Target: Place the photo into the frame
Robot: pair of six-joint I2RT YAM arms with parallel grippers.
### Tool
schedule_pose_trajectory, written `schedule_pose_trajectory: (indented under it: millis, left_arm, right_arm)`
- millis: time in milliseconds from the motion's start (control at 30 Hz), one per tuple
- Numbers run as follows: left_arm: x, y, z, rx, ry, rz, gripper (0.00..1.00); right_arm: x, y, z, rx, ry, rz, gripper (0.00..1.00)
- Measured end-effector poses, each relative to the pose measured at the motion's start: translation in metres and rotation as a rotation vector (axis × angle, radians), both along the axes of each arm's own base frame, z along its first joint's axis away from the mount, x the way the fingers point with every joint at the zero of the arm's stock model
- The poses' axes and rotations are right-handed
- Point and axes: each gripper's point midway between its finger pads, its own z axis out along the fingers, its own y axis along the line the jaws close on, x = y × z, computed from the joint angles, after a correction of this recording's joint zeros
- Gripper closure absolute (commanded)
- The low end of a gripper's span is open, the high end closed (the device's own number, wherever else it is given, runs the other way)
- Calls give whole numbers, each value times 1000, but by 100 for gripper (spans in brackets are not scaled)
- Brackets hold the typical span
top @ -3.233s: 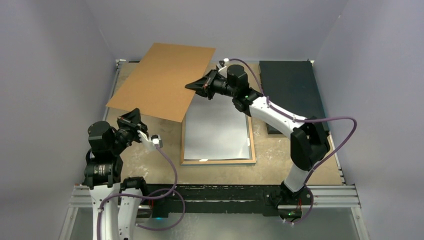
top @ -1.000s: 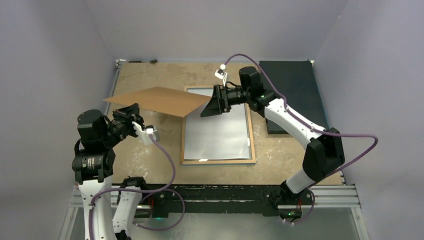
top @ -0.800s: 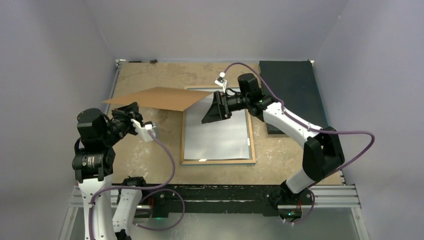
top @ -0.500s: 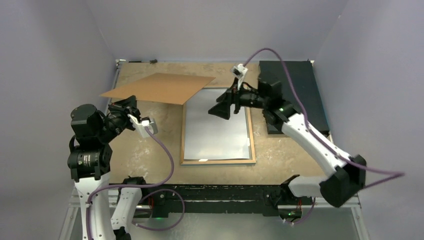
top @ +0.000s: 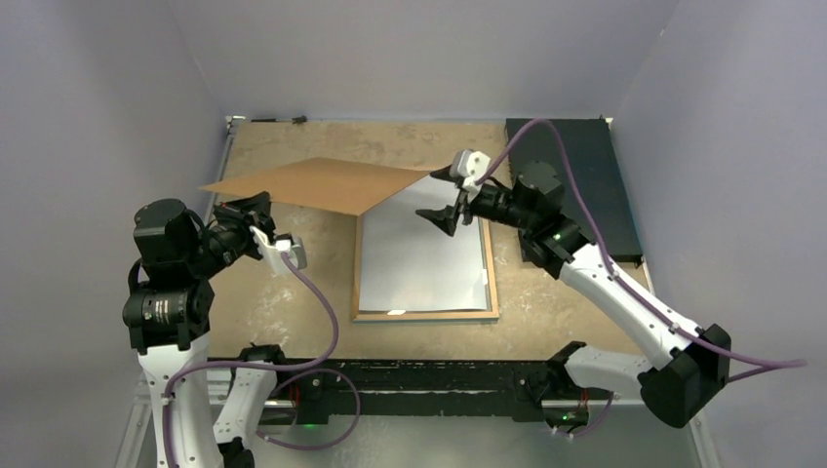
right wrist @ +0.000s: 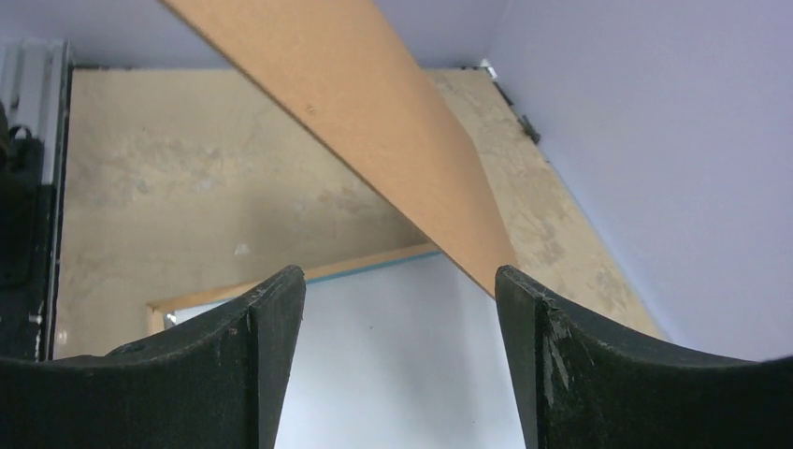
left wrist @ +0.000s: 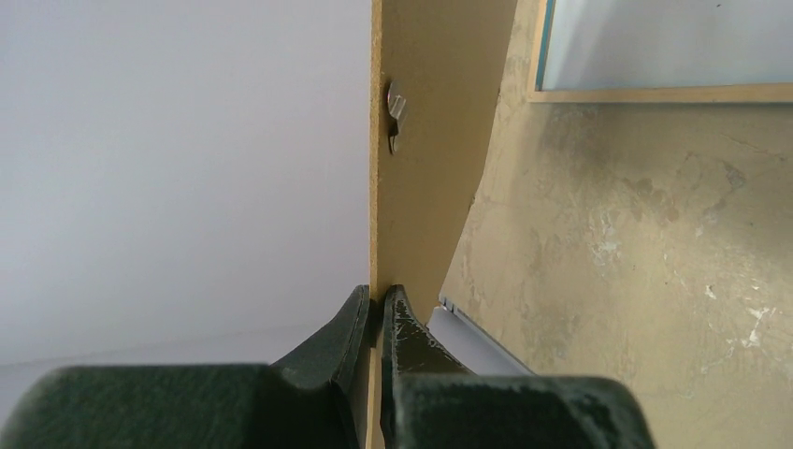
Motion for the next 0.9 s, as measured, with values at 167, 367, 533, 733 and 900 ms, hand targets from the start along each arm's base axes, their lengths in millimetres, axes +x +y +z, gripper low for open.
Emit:
schedule_pose_trajectory:
  millis: [167, 367, 533, 733, 900]
  left_arm:
    - [-4, -2, -4, 10, 19, -13, 100]
    - [-9, -6, -1, 7, 26, -37, 100]
    - [-10, -8, 0, 9, 23, -48, 100]
    - [-12, -9, 5, 8, 12, -55, 100]
    - [-11, -10, 8, 4, 1, -60, 100]
  right_arm:
    - [-12, 28, -23, -87, -78, 66, 26]
    - [-13, 53, -45, -156, -141, 89, 31]
    - [9, 57, -60, -195, -152, 10, 43]
    - [33, 54, -48, -147, -204, -115, 62]
    - [32, 55, -33, -103, -226, -131, 83]
